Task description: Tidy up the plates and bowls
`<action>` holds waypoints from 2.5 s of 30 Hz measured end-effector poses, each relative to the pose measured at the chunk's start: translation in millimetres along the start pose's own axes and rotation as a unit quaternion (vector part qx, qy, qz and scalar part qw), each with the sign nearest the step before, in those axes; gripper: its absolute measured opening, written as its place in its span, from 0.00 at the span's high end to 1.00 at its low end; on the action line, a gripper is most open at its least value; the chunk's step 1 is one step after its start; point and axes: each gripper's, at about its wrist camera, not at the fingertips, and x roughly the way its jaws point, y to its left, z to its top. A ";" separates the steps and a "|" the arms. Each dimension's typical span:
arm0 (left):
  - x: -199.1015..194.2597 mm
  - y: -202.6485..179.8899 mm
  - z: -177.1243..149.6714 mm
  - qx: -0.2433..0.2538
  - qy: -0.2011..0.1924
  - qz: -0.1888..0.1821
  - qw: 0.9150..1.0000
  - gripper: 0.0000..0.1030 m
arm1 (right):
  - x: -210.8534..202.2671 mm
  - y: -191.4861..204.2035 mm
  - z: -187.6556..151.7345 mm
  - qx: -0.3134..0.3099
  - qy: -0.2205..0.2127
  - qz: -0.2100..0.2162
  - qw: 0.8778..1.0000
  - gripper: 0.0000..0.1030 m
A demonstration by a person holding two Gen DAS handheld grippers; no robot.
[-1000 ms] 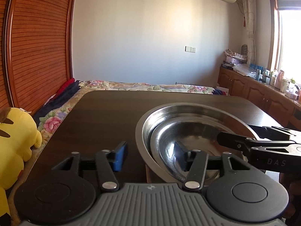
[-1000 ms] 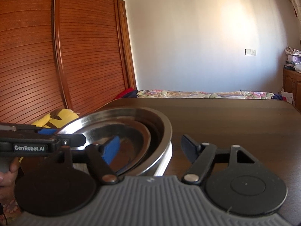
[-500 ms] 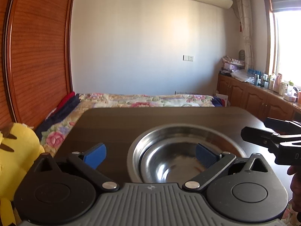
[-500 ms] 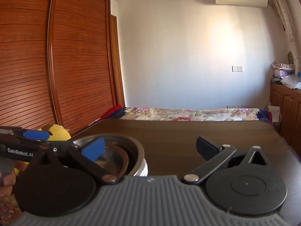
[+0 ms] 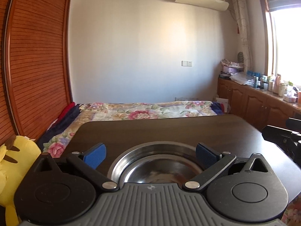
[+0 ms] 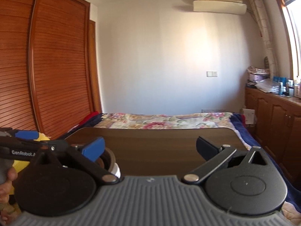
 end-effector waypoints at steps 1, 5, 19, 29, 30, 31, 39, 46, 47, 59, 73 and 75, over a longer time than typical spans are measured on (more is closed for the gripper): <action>-2.6 -2.1 1.0 -0.001 -0.001 -0.004 1.000 0.00 | -1.8 -1.3 0.4 0.002 -0.001 -0.005 1.000 0.00; -14.1 -9.8 7.2 0.000 -0.008 -0.010 1.000 0.00 | -9.0 -4.0 2.4 0.002 -0.003 -0.019 1.000 0.00; -41.2 -21.0 4.5 0.015 -0.007 0.001 1.000 0.00 | -23.7 -7.7 2.5 -0.008 -0.004 -0.030 1.000 0.00; -41.8 -15.0 -8.9 0.017 0.004 0.017 1.000 0.00 | -28.0 -10.2 -7.8 -0.009 0.001 -0.038 0.999 0.00; -41.2 -13.8 -10.5 0.016 0.006 0.018 1.000 0.00 | -28.2 -10.2 -9.3 -0.009 0.002 -0.039 0.999 0.00; -40.8 -12.8 -12.0 0.014 0.008 0.018 1.000 0.00 | -27.5 -10.5 -10.8 -0.009 0.004 -0.040 0.999 0.00; -34.4 -6.5 -20.5 0.009 0.016 0.024 1.000 0.00 | -23.0 -10.8 -19.3 -0.006 0.016 -0.046 0.999 0.00; -34.1 -3.8 -22.6 0.003 0.018 0.025 1.000 0.00 | -24.9 -10.5 -18.4 -0.007 0.014 -0.049 0.999 0.00; -34.1 -3.7 -22.5 0.003 0.018 0.024 1.000 0.00 | -24.8 -11.0 -18.2 -0.006 0.014 -0.049 0.999 0.00; -34.9 -3.9 -21.7 0.002 0.017 0.026 0.999 0.00 | -25.2 -11.5 -16.4 -0.005 0.013 -0.051 0.999 0.00; -34.5 -3.1 -21.5 0.002 0.018 0.026 1.000 0.00 | -25.4 -12.9 -15.4 -0.005 0.014 -0.051 0.999 0.00; -34.5 -3.2 -21.6 0.002 0.018 0.025 1.000 0.00 | -25.5 -12.7 -15.5 -0.005 0.014 -0.051 0.999 0.00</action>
